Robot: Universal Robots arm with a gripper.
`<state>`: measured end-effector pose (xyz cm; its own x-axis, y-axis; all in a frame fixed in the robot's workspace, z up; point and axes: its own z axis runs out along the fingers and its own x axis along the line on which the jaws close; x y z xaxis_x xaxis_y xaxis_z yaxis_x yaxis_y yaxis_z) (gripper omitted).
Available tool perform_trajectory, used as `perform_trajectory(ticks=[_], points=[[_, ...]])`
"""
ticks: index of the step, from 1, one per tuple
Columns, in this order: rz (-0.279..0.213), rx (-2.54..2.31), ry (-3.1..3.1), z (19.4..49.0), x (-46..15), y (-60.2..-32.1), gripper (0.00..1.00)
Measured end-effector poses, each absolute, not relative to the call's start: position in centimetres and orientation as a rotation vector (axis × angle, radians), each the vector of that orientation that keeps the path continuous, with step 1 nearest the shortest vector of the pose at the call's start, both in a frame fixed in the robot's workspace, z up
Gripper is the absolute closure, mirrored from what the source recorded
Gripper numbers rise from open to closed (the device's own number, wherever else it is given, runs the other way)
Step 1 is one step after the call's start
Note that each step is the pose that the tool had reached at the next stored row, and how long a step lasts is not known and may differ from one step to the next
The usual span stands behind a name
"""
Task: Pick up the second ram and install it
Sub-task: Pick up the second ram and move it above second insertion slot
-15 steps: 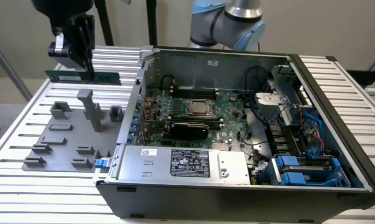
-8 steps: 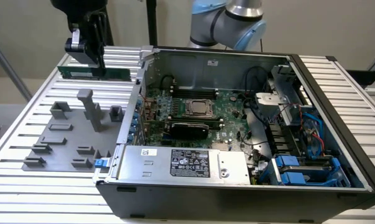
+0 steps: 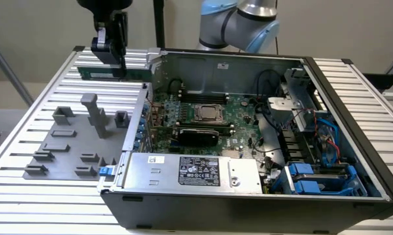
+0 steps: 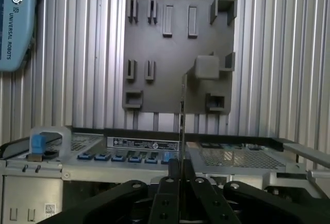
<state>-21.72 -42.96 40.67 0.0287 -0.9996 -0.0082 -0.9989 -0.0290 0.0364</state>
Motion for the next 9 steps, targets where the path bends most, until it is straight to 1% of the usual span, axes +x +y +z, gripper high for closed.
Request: perform_trajectory(ticks=[9], points=[[-0.049, 2.238, -2.175, 40.7, -17.6, -42.5, 1.0]])
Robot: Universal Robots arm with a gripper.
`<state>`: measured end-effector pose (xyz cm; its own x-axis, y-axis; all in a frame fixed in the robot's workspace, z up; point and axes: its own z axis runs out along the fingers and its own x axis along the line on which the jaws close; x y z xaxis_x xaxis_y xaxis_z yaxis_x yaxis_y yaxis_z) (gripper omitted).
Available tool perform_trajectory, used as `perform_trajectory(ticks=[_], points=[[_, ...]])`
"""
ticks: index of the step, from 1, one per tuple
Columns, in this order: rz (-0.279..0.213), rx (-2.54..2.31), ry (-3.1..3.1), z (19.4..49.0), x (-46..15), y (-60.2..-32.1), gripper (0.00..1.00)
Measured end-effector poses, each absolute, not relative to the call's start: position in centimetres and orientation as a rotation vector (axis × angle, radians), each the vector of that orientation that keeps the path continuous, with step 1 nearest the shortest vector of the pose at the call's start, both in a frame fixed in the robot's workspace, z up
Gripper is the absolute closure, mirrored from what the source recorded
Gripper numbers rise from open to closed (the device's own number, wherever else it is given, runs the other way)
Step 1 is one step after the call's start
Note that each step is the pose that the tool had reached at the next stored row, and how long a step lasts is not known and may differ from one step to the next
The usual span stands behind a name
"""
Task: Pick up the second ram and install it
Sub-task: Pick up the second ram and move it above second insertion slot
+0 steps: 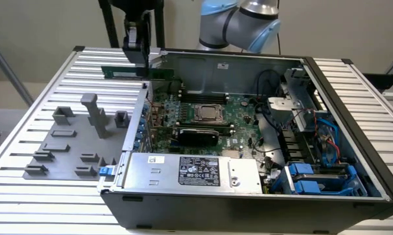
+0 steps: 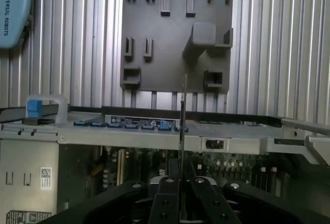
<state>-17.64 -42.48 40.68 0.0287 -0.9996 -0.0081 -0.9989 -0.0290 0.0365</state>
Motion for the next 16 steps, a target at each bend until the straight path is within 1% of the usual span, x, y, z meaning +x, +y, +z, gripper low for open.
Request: perform_trajectory(ticks=[16], points=[[-0.051, 2.238, -2.175, 40.4, -10.4, -41.3, 1.0]])
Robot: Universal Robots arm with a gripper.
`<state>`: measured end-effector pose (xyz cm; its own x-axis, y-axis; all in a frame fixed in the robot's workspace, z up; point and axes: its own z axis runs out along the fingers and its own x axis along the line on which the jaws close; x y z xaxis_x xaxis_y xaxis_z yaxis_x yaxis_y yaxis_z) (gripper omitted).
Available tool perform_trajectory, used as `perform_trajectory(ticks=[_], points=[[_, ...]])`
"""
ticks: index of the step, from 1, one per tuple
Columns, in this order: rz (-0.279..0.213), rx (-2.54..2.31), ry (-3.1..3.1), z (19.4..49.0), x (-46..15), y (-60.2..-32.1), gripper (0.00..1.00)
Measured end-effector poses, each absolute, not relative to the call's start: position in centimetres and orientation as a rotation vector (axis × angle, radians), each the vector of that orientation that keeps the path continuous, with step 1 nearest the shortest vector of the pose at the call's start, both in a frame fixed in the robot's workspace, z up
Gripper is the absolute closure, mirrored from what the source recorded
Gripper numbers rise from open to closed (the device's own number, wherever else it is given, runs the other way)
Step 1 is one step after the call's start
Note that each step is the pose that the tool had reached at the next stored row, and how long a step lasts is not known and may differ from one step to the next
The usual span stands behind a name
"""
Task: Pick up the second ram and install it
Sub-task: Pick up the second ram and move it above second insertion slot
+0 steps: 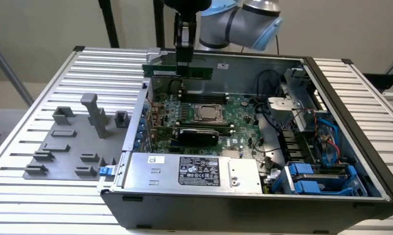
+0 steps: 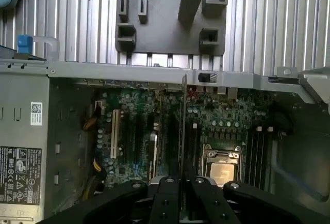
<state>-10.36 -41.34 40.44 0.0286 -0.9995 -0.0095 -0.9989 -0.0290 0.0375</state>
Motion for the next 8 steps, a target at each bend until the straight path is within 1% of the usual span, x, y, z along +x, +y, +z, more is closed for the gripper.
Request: perform_trajectory(ticks=[8], points=[[-0.052, 2.238, -2.174, 39.2, -7.2, -39.5, 1.0]])
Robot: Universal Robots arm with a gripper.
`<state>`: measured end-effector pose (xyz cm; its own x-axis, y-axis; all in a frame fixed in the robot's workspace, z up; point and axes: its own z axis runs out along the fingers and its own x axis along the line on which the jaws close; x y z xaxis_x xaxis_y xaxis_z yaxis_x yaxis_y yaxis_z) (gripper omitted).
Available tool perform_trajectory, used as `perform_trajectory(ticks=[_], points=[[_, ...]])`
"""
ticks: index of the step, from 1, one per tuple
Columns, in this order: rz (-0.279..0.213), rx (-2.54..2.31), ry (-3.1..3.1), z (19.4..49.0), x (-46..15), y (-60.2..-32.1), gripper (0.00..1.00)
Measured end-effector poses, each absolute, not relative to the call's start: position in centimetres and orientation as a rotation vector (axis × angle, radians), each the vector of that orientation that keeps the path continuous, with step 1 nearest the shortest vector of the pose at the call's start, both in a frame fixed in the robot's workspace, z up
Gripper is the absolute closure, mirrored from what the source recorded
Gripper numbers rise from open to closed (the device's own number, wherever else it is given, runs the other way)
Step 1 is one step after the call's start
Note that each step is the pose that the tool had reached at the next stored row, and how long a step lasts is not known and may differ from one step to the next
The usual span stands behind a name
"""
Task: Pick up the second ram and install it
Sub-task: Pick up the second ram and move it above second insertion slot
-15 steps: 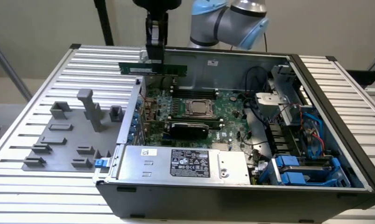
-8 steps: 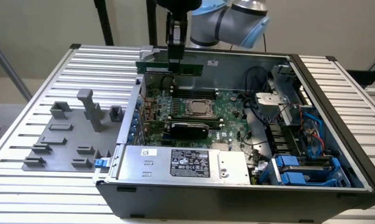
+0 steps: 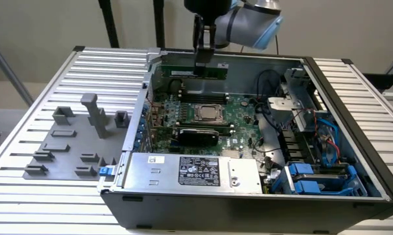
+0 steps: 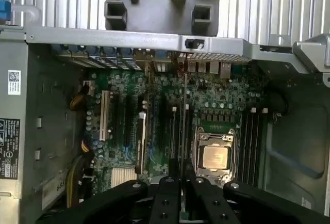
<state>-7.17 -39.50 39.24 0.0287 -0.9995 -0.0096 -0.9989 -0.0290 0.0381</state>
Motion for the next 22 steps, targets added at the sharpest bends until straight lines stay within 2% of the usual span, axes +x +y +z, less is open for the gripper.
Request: perform_trajectory(ticks=[8, 22], points=[[-0.052, 2.238, -2.174, 37.8, -5.2, -37.1, 1.0], [-0.055, 2.225, -2.187, 35.2, -3.1, -35.8, 1.0]])
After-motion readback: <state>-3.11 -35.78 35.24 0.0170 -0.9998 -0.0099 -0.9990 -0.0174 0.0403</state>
